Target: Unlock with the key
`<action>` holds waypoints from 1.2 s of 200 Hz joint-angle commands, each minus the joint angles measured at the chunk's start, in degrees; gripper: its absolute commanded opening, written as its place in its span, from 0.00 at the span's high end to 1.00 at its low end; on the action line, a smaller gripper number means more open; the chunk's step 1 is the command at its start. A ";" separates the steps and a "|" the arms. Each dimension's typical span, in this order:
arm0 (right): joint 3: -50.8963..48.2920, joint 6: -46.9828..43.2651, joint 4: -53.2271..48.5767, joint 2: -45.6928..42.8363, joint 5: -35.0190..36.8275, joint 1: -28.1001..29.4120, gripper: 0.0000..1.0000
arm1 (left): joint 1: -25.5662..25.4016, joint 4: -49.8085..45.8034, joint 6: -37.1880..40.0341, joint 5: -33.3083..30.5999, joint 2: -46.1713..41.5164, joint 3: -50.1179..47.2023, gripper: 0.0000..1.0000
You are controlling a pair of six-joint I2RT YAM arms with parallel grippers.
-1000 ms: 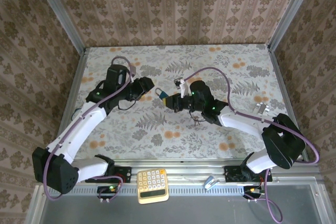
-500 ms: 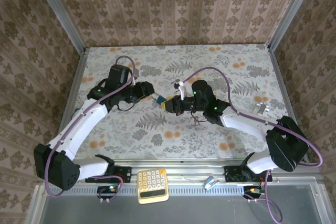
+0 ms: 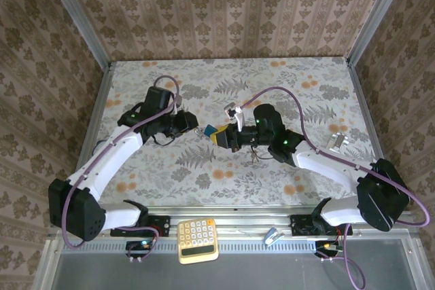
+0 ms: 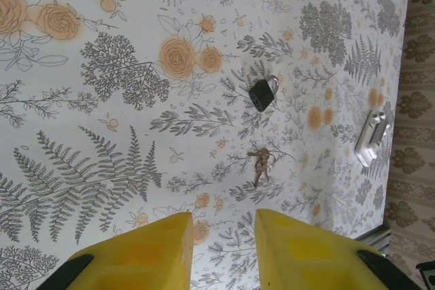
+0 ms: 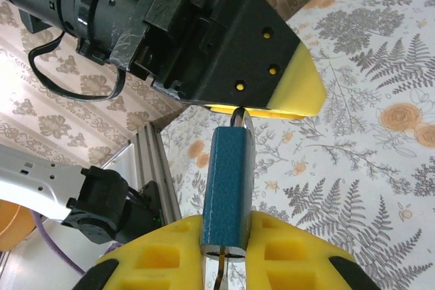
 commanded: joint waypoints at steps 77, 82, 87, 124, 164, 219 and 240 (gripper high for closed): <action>0.88 10.73 11.79 12.00 5.26 -1.73 1.00 | 4.45 -1.69 -3.61 -10.27 -18.55 -10.23 0.56; 1.19 11.25 12.16 12.94 5.51 -1.75 1.00 | 4.46 -1.90 -3.65 -10.81 -19.55 -10.32 0.55; 1.61 11.79 12.48 14.02 5.63 -1.80 1.00 | 4.46 -1.94 -3.55 -11.17 -20.57 -10.54 0.55; 6.65 15.99 14.10 23.47 5.26 -2.02 1.00 | 4.42 -1.77 -3.39 -12.22 -25.42 -11.59 0.51; 11.55 22.63 19.50 32.79 2.99 -1.93 1.00 | 4.42 1.40 -4.68 -10.31 -26.35 -13.38 0.49; 17.01 27.64 21.61 40.76 1.07 -1.94 1.00 | 4.29 6.68 -7.45 -7.49 -26.04 -16.92 0.49; 18.90 28.97 21.11 43.34 0.98 -1.93 0.98 | 4.03 7.77 -8.02 -7.25 -25.71 -17.61 0.49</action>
